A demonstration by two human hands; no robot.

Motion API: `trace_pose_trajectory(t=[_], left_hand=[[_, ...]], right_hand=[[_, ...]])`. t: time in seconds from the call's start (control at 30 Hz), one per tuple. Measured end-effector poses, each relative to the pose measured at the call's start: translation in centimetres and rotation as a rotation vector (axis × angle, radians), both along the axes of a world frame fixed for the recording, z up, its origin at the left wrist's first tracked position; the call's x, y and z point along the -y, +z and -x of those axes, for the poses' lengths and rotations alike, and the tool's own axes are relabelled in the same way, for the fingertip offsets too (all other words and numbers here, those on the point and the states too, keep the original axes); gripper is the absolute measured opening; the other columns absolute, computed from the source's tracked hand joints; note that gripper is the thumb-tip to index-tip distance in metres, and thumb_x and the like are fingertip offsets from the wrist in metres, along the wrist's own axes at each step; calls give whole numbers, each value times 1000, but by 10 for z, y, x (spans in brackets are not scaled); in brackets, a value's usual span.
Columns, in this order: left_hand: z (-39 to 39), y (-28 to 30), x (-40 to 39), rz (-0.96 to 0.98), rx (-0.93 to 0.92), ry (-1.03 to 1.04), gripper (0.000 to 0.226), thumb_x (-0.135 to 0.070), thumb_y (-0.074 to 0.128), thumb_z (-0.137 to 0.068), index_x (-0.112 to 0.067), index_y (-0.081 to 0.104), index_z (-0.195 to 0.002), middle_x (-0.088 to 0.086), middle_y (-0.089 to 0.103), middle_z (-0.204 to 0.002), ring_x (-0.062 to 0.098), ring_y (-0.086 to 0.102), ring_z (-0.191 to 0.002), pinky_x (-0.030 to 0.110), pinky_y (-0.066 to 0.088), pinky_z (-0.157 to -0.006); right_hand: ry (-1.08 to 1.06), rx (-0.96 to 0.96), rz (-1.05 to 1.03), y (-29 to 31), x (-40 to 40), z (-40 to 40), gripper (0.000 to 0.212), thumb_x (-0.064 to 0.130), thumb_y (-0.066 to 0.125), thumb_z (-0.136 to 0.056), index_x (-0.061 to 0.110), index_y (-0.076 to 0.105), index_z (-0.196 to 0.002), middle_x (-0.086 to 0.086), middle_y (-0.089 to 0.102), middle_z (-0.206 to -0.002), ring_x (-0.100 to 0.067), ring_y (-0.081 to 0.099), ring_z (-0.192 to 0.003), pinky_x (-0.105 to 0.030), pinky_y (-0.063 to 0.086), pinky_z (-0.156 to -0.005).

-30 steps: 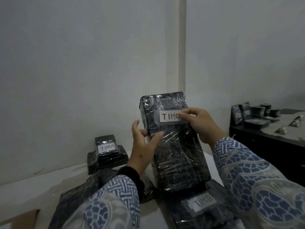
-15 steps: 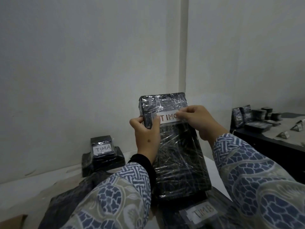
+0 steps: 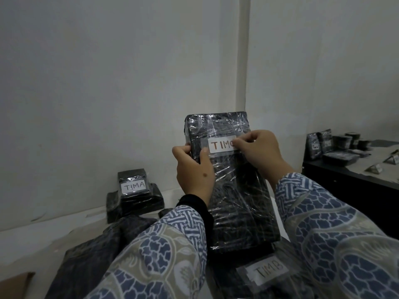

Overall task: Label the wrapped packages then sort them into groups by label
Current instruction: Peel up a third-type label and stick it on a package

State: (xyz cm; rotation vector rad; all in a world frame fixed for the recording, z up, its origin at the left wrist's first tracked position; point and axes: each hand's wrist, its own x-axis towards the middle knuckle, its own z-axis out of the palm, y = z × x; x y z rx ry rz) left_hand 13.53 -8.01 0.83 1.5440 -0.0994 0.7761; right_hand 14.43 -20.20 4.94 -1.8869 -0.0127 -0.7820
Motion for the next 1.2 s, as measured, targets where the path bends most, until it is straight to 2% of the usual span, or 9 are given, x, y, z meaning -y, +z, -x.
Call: trace_pose_trajectory(t=[0.17,0.27,0.37,0.47,0.57,0.7,0.9,1.03,1.2], left_hand=[[-2,-1,0,-22,0,27,21,-24,52,-94,-17,34,-100,-18,48,-74,-2,48,-62,22,38,-55],[-1,-2,0,-40,-9,34,19,-23,51,-94,-17,33,-100,-17,48,-72,-3,47,-60,11,35,-50],[1,-1,1,-51,-12,42,18,-24,49,-95,-17,33,-100,-16,47,-72,0,47,-60,15,34,-51],[5,-1,5,-40,-20,46,15,-25,47,-95,-18,34,-100,-17,48,-72,7,49,-62,25,33,-55],[8,5,5,-10,-61,42,26,-37,51,-92,-16,37,-100,-14,47,-72,10,49,-65,24,32,-53],[0,15,2,-86,-78,68,59,-57,67,-73,-16,30,-94,-1,49,-85,18,51,-70,28,37,-56],[-11,10,1,-122,-12,73,45,-39,64,-83,-18,27,-96,-5,42,-87,16,45,-72,20,34,-55],[-11,5,0,-63,18,-27,30,-19,59,-89,-16,32,-101,-19,40,-81,-7,42,-68,-3,36,-54],[-10,-10,-6,-75,45,-181,36,-1,50,-90,-13,36,-121,-14,49,-101,-11,50,-81,-6,37,-63]], right_hand=[[-120,62,42,-5,-3,1,8,24,72,-79,19,66,-77,1,70,-100,-13,61,-89,-27,50,-72],[-111,76,-135,-9,2,3,49,28,75,-75,24,40,-108,2,62,-95,-19,63,-86,-39,55,-79],[-85,88,-222,-10,3,6,68,31,71,-79,22,28,-132,1,58,-98,-23,62,-94,-40,53,-85],[-135,20,-92,-15,-6,6,86,53,67,-75,16,27,-141,-6,44,-125,-26,46,-120,-41,44,-98],[-266,-60,103,-18,-16,7,104,69,71,-56,17,29,-136,-6,33,-134,-27,33,-124,-43,40,-95],[-327,11,101,-14,-16,6,86,65,71,-61,16,38,-124,-6,38,-127,-26,38,-117,-38,41,-84],[-220,131,20,-16,2,-4,43,41,64,-83,16,52,-115,-4,48,-118,-20,54,-101,-30,45,-84],[18,83,-16,-25,19,-9,50,28,66,-83,21,52,-130,-8,52,-123,-20,58,-106,-41,50,-97],[221,22,-51,-31,28,-7,59,10,65,-82,27,46,-135,-7,50,-131,-24,58,-110,-42,52,-95]])
